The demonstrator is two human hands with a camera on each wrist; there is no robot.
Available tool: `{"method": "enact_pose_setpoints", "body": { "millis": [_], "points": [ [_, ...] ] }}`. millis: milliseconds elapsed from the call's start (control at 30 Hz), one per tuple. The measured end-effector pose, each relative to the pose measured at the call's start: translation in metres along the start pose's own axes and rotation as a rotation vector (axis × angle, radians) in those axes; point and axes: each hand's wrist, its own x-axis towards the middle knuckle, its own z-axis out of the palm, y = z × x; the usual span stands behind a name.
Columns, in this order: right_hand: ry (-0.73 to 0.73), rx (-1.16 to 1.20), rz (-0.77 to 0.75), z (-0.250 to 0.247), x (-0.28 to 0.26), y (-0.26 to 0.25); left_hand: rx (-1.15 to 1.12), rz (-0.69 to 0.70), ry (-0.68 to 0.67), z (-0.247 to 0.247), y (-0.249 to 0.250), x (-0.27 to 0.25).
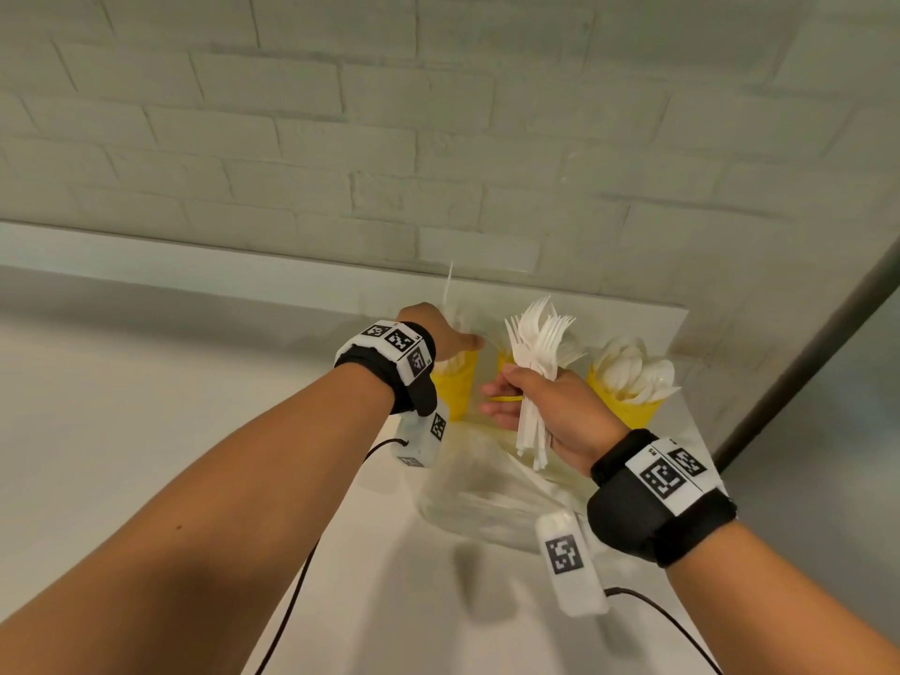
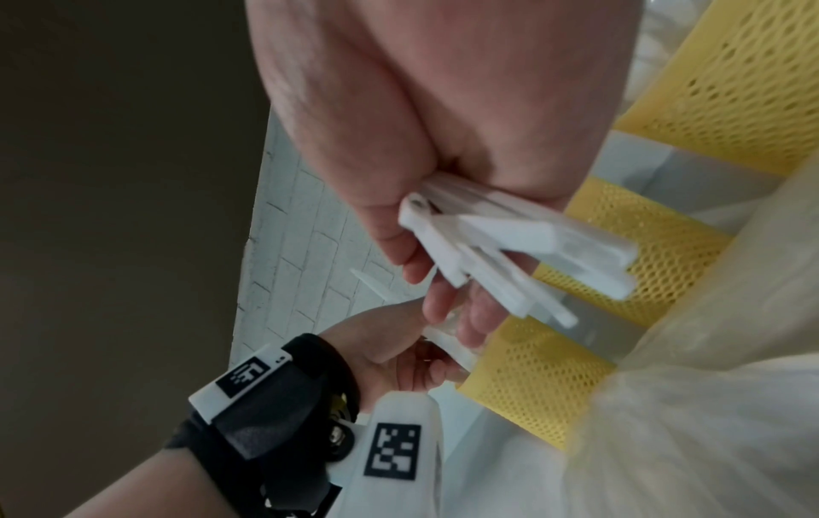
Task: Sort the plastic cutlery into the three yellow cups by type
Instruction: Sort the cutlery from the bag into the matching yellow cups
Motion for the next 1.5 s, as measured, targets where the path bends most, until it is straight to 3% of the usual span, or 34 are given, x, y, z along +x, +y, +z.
{"method": "enact_pose_setpoints", "body": {
  "millis": [467,767,867,933,1033,1100,1300,1500],
  "points": [
    [0.03,-0.171,-0.086,-0.001,-0.002,0.004,-0.144,0.021,-0.04,0.008,0.003,-0.013],
    [0.062,-0.165,-0.088,-0.008,-0.001,0.005,-0.05,0.143,0.174,-0.005,0.007,-0.019],
    [0.075,-0.15,-0.121,-0.01,-0.003,0.005,-0.4,0.267,0.317,-0.015,0.014,-0.034],
    [0.081,-0.143,-0.142,-0.011,-0.003,0.003,-0.722,0.345,0.227,-0.017,0.022,-0.053],
    [0.045,-0.122,-0.177,-0.01,-0.004,0.0,-0.852,0.478,-0.072,-0.006,0.03,-0.076],
    [0.015,-0.09,-0.167,-0.011,-0.005,-0.001,-0.945,0.513,-0.163,0.005,0.03,-0.077],
    [0.019,-0.056,-0.132,-0.018,-0.014,-0.001,-1.213,0.491,-0.226,0.016,0.021,-0.072],
    [0.071,-0.027,-0.112,-0.024,-0.017,0.004,-1.297,0.414,-0.139,0.019,0.022,-0.074]
  ]
}}
